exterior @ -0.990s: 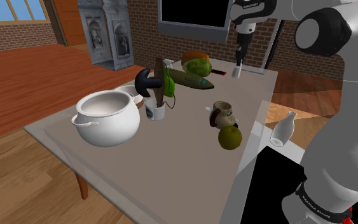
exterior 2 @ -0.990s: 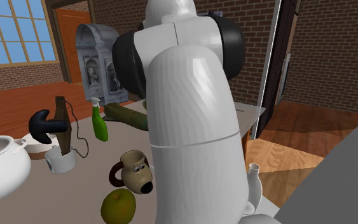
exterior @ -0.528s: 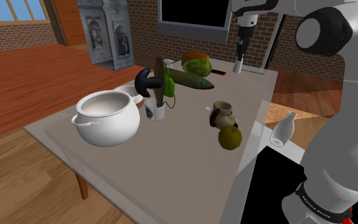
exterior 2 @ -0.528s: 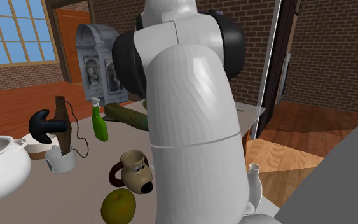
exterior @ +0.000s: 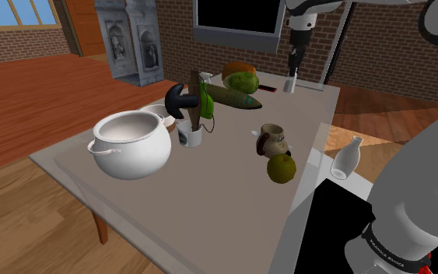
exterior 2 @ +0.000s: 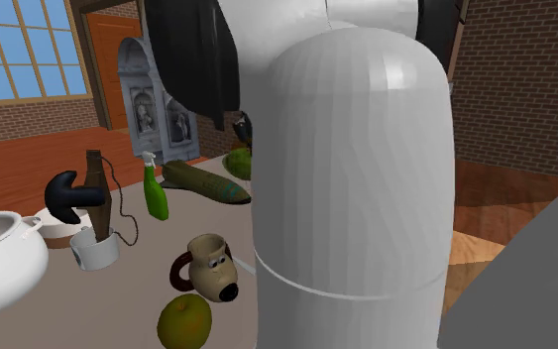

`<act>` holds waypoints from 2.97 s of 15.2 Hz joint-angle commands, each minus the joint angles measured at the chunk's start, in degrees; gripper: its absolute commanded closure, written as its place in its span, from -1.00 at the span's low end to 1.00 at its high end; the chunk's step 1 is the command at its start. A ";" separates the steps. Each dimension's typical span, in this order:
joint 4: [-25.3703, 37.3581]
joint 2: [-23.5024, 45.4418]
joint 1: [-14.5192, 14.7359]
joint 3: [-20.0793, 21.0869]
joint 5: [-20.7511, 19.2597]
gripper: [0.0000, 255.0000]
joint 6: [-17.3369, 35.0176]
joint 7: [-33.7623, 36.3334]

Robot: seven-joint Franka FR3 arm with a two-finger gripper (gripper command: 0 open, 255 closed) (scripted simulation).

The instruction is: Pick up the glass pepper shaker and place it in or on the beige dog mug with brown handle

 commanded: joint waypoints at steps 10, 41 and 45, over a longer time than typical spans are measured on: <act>-18.74 -19.10 6.54 7.75 -5.27 1.00 -1.24 15.19; -40.75 -27.16 9.32 13.51 -5.29 1.00 11.45 26.03; -40.75 -27.16 9.32 13.51 -5.29 1.00 11.45 26.03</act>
